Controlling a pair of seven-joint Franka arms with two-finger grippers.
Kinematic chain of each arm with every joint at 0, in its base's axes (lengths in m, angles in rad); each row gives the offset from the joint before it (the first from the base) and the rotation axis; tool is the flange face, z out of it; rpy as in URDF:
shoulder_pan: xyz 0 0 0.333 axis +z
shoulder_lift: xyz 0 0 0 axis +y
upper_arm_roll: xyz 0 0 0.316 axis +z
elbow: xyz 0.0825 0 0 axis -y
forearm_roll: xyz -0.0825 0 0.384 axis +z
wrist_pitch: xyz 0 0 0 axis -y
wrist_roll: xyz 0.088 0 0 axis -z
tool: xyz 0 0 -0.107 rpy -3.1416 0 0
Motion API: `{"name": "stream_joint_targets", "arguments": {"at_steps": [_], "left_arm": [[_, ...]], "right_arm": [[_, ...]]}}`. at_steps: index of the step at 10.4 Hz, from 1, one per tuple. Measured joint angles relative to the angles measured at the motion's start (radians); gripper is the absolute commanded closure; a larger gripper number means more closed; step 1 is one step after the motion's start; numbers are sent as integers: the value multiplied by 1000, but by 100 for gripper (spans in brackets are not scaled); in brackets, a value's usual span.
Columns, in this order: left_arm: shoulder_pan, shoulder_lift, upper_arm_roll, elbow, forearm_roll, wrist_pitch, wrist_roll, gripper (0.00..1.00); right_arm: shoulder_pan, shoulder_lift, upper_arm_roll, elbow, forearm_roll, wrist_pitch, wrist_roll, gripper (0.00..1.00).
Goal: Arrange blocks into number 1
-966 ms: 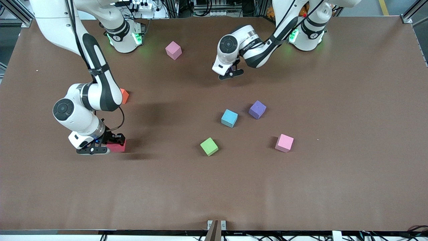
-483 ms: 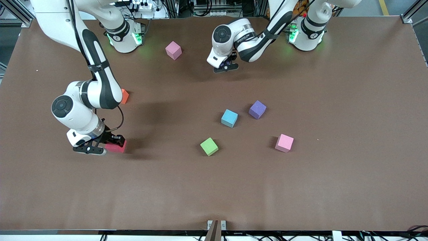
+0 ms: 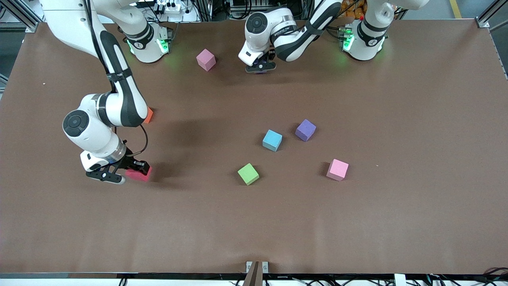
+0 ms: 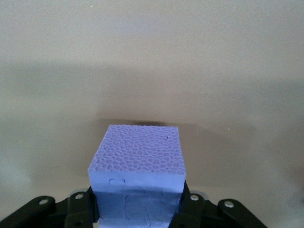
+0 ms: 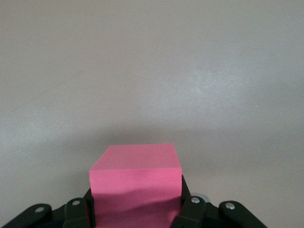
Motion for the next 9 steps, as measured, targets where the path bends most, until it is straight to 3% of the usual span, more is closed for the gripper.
{"name": "stream_joint_targets", "arguments": {"at_steps": [5, 6, 8, 9], "left_arm": [[2, 18, 27, -2, 58, 19, -1, 100], [5, 21, 34, 1, 58, 24, -2, 93], [6, 36, 46, 13, 56, 29, -5, 92], [6, 46, 48, 21, 56, 29, -7, 55]], "right_arm": [[22, 0, -8, -2, 0, -2, 63, 45], [24, -1, -9, -2, 0, -2, 67, 45], [28, -3, -14, -3, 0, -2, 70, 45], [29, -7, -16, -6, 0, -2, 70, 45]]}}
